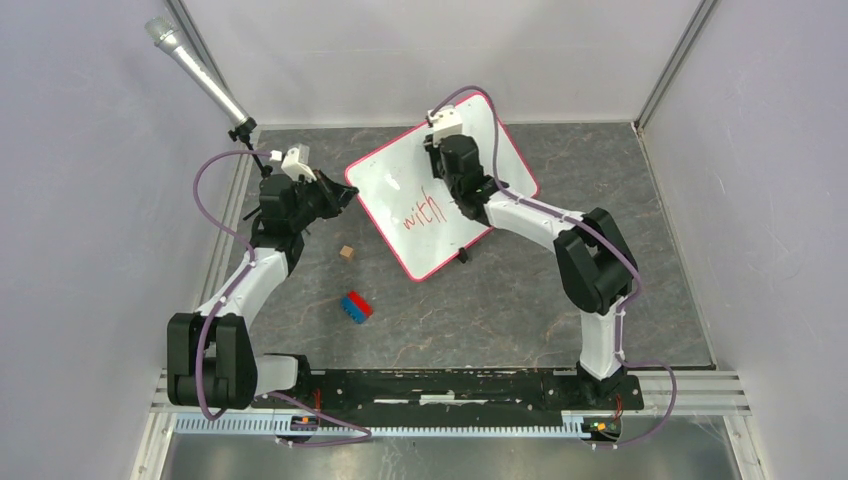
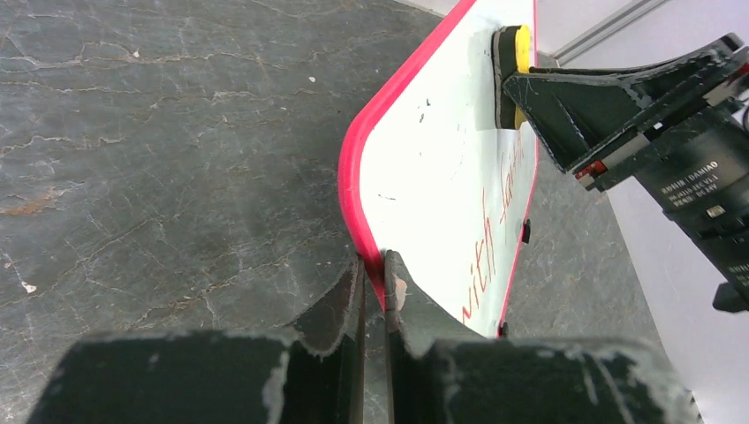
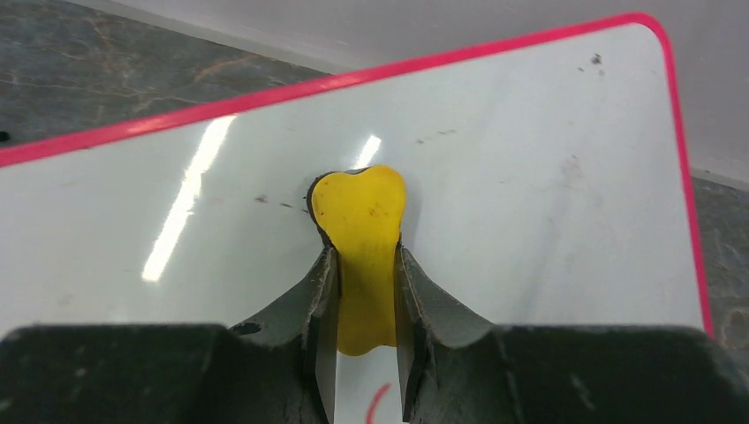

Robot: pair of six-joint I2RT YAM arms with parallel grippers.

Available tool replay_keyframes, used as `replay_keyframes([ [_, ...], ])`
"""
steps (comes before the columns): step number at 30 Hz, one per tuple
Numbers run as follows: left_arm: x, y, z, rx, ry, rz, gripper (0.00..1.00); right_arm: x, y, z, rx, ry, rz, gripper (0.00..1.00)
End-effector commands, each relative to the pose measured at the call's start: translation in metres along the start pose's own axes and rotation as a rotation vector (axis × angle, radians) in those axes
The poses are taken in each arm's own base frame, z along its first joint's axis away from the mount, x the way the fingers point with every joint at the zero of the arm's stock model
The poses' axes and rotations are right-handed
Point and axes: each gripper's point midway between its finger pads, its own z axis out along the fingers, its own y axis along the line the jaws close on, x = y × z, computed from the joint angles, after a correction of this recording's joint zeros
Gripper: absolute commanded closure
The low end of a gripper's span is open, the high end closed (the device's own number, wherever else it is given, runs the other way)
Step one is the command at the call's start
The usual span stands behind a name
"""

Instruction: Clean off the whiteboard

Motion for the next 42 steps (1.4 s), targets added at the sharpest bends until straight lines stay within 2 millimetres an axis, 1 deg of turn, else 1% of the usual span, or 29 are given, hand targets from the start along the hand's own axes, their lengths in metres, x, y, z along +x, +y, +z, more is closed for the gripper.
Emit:
replay_keyframes([
  [1,-0.018,-0.038,-0.002,0.135,-0.026,0.107,0.98,0.047,-0.038,-0.004,0.005,0.141,-0.031,0.77],
  [3,-0.019,-0.038,-0.002,0.135,-0.027,0.107,0.98,0.047,-0.052,-0.007,0.029,0.142,-0.034,0.77],
  [6,-0.018,-0.039,-0.002,0.138,-0.026,0.107,0.98,0.042,-0.062,-0.018,0.039,0.123,-0.026,0.77],
  [8,-0.018,-0.039,-0.003,0.14,-0.024,0.106,0.98,0.036,-0.061,-0.024,0.02,0.101,-0.017,0.77],
  [13,-0.016,-0.039,-0.001,0.142,-0.018,0.085,0.97,0.026,-0.046,-0.036,-0.074,0.052,0.01,0.77],
  [14,-0.015,-0.038,0.0,0.14,-0.016,0.078,0.95,0.026,-0.042,-0.037,-0.1,0.043,0.016,0.77],
  [15,-0.014,-0.037,0.0,0.136,-0.01,0.069,0.89,0.026,-0.037,-0.037,-0.122,0.04,0.017,0.77],
  [18,-0.009,-0.032,0.003,0.12,0.005,0.038,0.66,0.024,-0.025,-0.038,-0.153,0.031,0.005,0.78],
  [19,-0.007,-0.031,0.004,0.116,0.009,0.03,0.6,0.022,-0.022,-0.039,-0.159,0.026,0.0,0.78],
  [21,-0.004,-0.027,0.006,0.102,0.023,0.015,0.53,0.019,-0.016,-0.042,-0.172,0.015,-0.013,0.78],
  [23,0.0,-0.024,0.008,0.091,0.037,0.003,0.49,0.015,-0.012,-0.047,-0.18,-0.001,-0.022,0.78],
  [29,0.007,-0.01,0.013,0.036,0.067,-0.02,0.44,0.004,-0.004,-0.06,-0.203,-0.05,-0.035,0.78],
  [33,0.014,-0.01,0.019,0.053,0.099,-0.039,0.45,0.003,0.007,-0.06,-0.238,-0.065,-0.08,0.77],
  [36,0.017,-0.01,0.022,0.064,0.115,-0.048,0.49,0.009,0.019,-0.056,-0.252,-0.047,-0.082,0.78],
  [37,0.018,-0.009,0.022,0.064,0.117,-0.049,0.52,0.01,0.026,-0.057,-0.262,-0.044,-0.083,0.78],
  [38,0.019,-0.009,0.023,0.064,0.121,-0.052,0.55,0.011,0.033,-0.058,-0.269,-0.04,-0.087,0.78],
  [39,0.021,-0.008,0.024,0.065,0.125,-0.053,0.63,0.01,0.043,-0.061,-0.279,-0.039,-0.096,0.78],
  [40,0.021,-0.009,0.024,0.07,0.129,-0.054,0.72,0.009,0.049,-0.063,-0.277,-0.04,-0.106,0.78],
  [41,0.022,-0.01,0.025,0.073,0.131,-0.051,0.79,0.01,0.059,-0.067,-0.279,-0.037,-0.125,0.78],
  [42,0.023,-0.011,0.025,0.074,0.135,-0.049,0.82,0.009,0.068,-0.07,-0.281,-0.041,-0.14,0.78],
])
